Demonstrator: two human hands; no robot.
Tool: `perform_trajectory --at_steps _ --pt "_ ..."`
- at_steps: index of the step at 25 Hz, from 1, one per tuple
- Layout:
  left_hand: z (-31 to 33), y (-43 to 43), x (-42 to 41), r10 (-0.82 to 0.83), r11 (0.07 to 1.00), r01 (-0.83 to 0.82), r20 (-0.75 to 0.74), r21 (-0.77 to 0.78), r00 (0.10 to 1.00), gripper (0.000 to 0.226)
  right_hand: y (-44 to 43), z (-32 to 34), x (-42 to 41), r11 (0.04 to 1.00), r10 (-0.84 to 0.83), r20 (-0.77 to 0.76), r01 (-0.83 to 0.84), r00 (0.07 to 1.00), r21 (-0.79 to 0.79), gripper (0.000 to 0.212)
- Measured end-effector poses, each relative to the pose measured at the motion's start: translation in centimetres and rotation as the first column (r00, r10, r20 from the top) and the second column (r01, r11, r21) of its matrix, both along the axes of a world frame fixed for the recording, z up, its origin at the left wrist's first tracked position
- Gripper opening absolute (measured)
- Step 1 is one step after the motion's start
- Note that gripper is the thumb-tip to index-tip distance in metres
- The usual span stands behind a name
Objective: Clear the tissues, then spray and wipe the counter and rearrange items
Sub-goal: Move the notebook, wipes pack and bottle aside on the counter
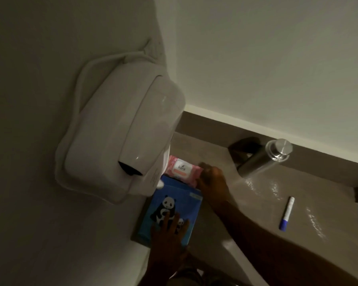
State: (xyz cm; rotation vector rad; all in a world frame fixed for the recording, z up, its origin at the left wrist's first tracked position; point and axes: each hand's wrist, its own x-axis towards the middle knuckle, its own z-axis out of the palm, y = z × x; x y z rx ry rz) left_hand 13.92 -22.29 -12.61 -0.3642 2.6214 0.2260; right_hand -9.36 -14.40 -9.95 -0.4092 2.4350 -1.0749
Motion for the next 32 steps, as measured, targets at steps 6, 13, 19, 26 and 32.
perform_trajectory --at_steps 6,13,19,26,32 --pt "-0.4 0.2 0.1 0.039 0.999 -0.037 -0.126 0.017 0.991 0.064 13.0 3.2 -3.9 0.628 -0.761 0.054 0.756 0.646 -0.185 0.088" --pt "1.0 -0.4 -1.8 0.079 0.997 -0.080 -0.164 0.000 0.983 0.063 10.5 3.8 -8.5 0.813 -0.558 0.079 0.563 0.826 -0.147 0.069" --pt "1.1 -0.5 -1.5 0.138 0.990 -0.128 -0.186 0.063 0.973 0.056 3.7 4.1 -7.4 0.902 -0.361 0.130 0.382 0.923 -0.203 0.066" --pt "0.8 0.1 -1.2 0.100 0.986 -0.065 -0.234 0.155 0.967 0.054 -7.9 5.6 -6.7 0.972 -0.046 0.165 0.082 0.985 -0.218 0.064" --pt "-1.1 -0.1 -2.9 0.197 0.967 -0.140 -0.278 0.211 0.940 0.063 -11.8 6.3 -6.9 0.979 -0.021 0.248 0.070 0.969 -0.193 0.067"
